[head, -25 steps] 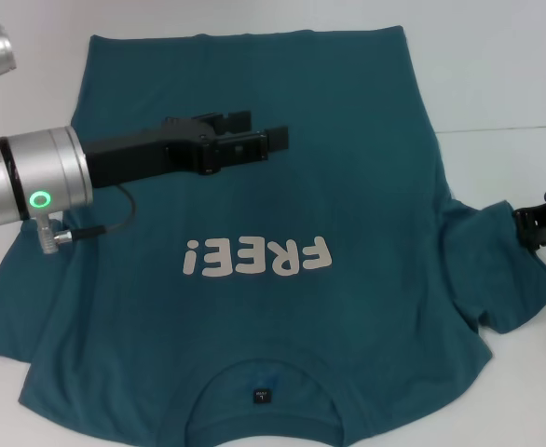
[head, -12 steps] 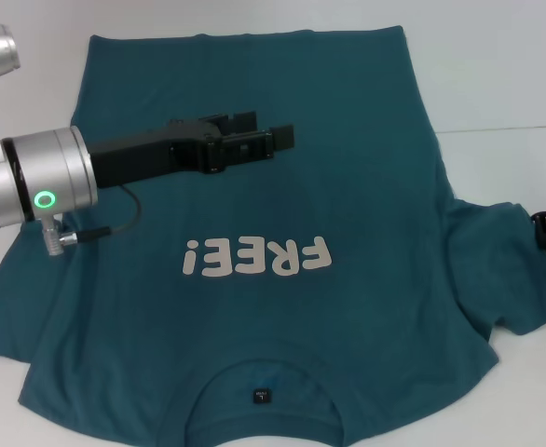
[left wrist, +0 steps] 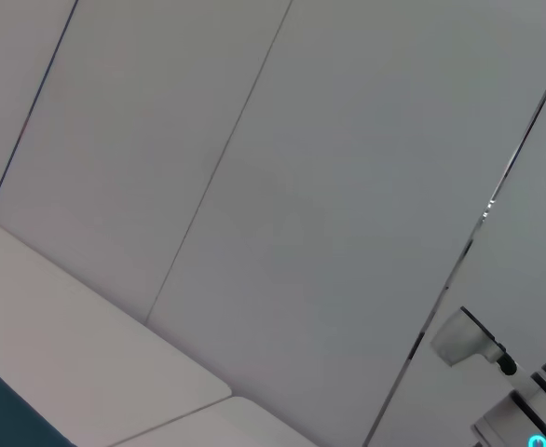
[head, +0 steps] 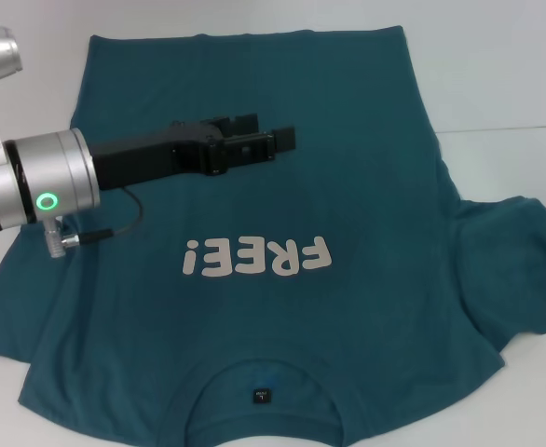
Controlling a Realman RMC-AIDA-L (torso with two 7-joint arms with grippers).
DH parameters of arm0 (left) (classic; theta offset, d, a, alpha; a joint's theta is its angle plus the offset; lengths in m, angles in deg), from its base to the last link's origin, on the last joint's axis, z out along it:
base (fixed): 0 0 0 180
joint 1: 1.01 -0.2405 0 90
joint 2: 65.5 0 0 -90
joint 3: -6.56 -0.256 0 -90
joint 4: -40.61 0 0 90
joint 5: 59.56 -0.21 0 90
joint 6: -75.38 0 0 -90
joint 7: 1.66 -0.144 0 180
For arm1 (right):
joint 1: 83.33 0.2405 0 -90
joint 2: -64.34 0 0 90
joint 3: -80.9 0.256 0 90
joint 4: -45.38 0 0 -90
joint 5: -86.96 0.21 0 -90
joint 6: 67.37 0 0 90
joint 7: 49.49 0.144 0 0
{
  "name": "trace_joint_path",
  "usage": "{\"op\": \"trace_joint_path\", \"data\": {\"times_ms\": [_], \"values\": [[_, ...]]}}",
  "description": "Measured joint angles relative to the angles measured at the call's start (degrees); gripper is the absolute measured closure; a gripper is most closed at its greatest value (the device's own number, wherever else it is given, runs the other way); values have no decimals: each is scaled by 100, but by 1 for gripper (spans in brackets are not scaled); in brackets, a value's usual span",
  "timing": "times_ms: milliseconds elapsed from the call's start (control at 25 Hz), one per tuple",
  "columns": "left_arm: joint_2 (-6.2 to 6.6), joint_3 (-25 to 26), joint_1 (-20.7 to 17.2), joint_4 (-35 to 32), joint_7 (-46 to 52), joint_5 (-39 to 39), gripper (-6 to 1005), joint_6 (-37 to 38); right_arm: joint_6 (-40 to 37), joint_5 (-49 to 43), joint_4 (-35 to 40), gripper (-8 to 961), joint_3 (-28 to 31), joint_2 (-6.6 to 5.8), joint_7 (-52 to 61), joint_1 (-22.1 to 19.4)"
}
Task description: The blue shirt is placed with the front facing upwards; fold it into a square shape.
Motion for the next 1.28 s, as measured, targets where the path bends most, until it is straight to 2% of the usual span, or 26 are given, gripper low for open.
{"op": "trace_joint_path", "data": {"times_ms": [280,640,1280], "values": [[-13,0,11,5,0,-2,153,-7,76,193,5,946,78,14,-152,51],[-12,0,13,2,-1,16,153,-29,228,375,73,946,58,8,-250,349],[-12,0,6,29,-1,33,153,-143,332,475,-190,945,23,198,-432,917]]}}
